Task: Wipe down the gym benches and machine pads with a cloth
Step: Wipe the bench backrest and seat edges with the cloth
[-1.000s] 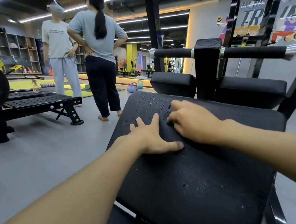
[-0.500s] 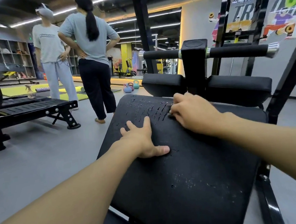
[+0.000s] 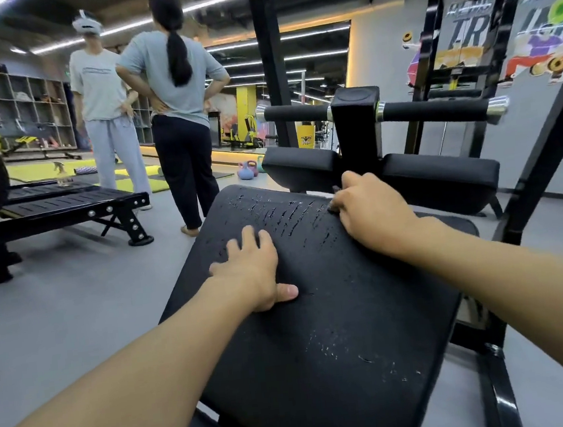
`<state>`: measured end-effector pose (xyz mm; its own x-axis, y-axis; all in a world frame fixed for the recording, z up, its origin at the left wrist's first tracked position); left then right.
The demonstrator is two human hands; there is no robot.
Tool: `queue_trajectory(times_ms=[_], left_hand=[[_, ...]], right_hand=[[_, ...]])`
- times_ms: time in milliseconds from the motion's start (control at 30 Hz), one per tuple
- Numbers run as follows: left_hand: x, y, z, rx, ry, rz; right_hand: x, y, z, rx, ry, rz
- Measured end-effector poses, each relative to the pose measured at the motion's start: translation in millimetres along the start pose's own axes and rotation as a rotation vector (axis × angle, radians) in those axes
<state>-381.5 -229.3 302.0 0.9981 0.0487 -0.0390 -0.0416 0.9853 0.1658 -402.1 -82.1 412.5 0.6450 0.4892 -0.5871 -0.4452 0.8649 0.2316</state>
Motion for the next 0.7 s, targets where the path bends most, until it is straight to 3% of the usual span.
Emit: queue_trajectory(times_ms=[67,167,333,400,467,533,667,700], left_hand=[[6,12,5,-0.007,0.058,-0.076],[7,16,1,0.030,-0.024,-0.089],[8,15,-7,0.166,-0.172,0.011],[12,19,-11,0.145,-0.175,0.022],[14,23,-13,0.096,-0.163,0.014],[14,23,-13,0.092,-0.150,0.012],[15,23,-14,0.103,-0.147,0.007],[15,24,-14,0.096,-0.146,0.007]], right_hand=[[20,-40,-9,-0.033,-0.088,0.179],[47,-61,-8,-0.053,-0.161,0.364],[19,3,9,0.069,0.021,0.019],[33,-22,2,0.069,-0.012,0.081],[55,-52,-5,0.032,-0.087,0.261],[54,-40,-1,0.074,-0.109,0.292],[32,29,18,0.134,0.039,-0.082],[35,23,16,0.131,0.032,-0.077]])
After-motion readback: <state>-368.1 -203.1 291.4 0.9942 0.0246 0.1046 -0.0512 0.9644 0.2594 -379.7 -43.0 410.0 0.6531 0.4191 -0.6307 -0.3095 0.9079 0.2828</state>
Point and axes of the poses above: each hand's wrist, its own x-axis away from the middle knuckle, its own z-axis out of the back of the hand, y = z × x, the point moved 10 cm from there along -x, towards the middle knuckle, and after that the axes turned 1 degree about -y, right-handed, at the moved point
